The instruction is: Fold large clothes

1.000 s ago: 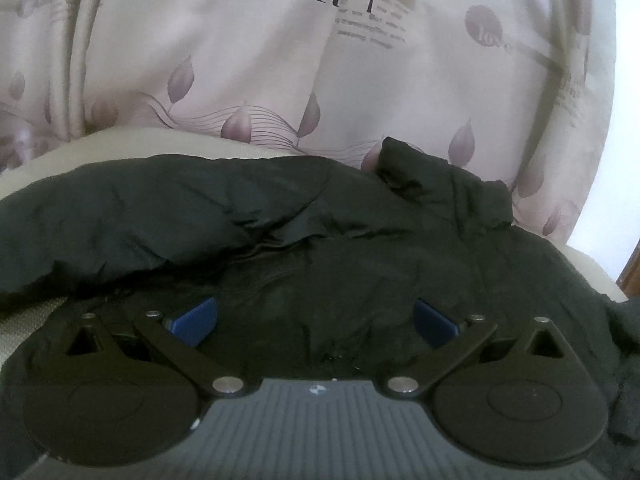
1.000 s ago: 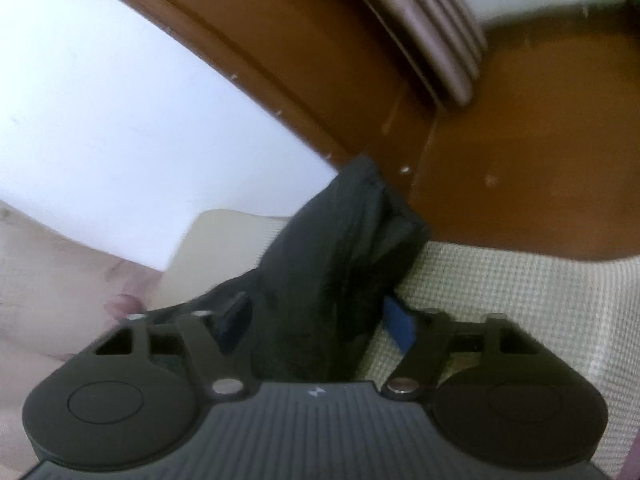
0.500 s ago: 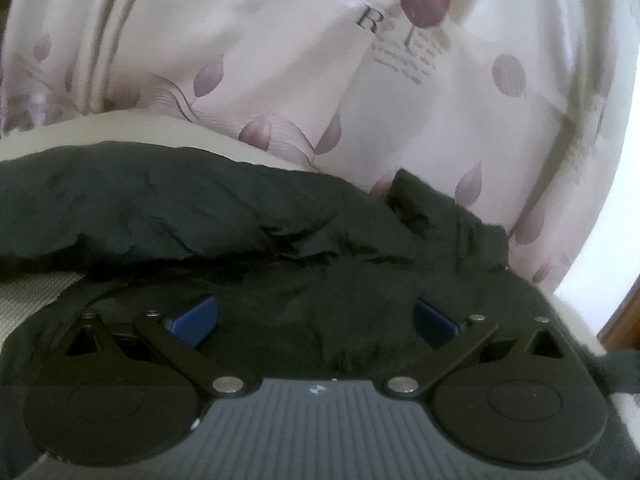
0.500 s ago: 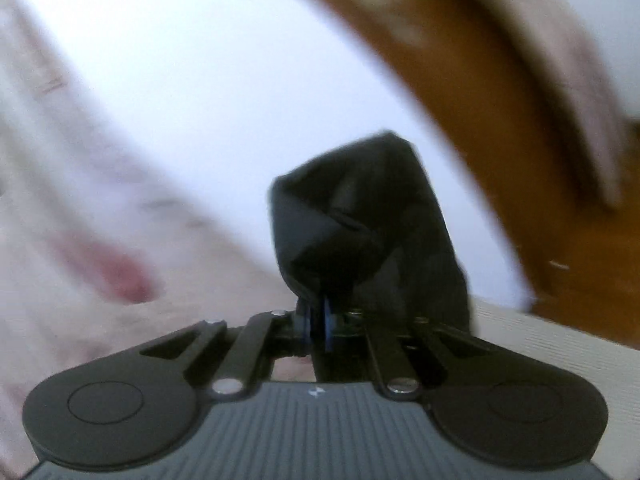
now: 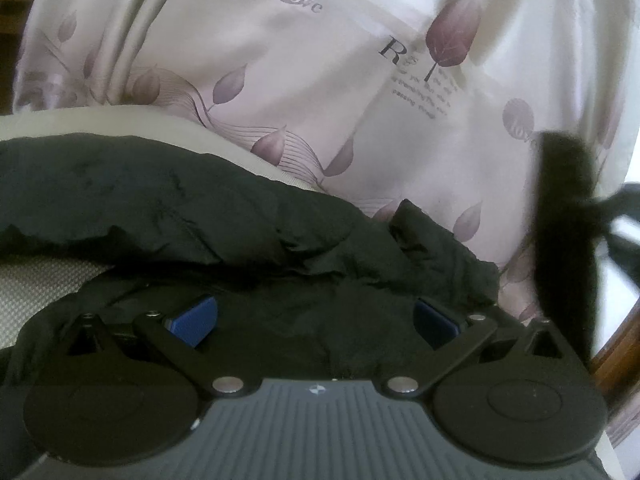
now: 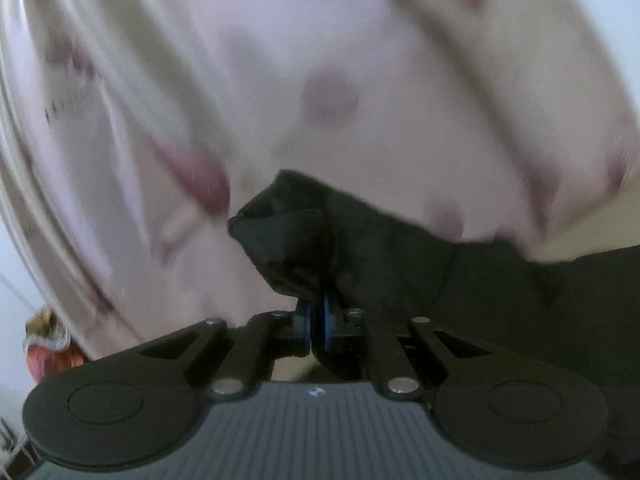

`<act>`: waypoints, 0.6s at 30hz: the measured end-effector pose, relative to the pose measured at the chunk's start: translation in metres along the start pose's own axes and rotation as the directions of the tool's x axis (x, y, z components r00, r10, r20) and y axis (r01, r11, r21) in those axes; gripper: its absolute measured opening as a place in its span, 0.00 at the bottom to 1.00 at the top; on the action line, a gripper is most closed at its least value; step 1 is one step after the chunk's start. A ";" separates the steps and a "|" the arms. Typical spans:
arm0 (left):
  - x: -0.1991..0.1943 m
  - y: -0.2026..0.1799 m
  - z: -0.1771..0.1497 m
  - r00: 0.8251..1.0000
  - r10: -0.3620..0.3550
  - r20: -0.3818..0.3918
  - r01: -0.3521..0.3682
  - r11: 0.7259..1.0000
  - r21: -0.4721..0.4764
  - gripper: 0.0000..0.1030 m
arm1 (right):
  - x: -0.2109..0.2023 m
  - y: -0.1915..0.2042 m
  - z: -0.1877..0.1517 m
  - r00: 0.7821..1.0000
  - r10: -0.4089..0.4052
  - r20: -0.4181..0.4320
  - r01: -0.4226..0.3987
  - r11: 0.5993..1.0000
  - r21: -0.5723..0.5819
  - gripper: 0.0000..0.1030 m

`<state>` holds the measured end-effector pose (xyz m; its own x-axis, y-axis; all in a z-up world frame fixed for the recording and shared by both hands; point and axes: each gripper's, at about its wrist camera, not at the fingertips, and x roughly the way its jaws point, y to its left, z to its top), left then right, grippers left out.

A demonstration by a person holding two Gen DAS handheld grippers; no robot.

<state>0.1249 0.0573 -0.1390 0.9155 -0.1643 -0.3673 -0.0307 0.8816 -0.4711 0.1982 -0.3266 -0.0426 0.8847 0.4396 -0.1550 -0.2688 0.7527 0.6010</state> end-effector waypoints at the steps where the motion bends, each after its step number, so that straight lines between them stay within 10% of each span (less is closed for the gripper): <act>1: 0.000 0.000 0.000 1.000 -0.003 0.002 0.003 1.000 -0.003 1.00 | 0.011 0.004 -0.015 1.000 -0.009 -0.027 0.009 1.000 -0.020 0.06; 18: -0.002 0.006 0.000 1.000 -0.019 0.003 0.019 0.999 -0.043 1.00 | 0.105 0.001 -0.115 0.936 -0.170 -0.309 0.077 0.954 -0.289 0.08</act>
<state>0.1231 0.0632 -0.1409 0.9170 -0.1797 -0.3561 -0.0307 0.8583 -0.5122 0.2471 -0.2230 -0.1480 0.7556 0.4353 -0.4894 -0.2980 0.8939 0.3350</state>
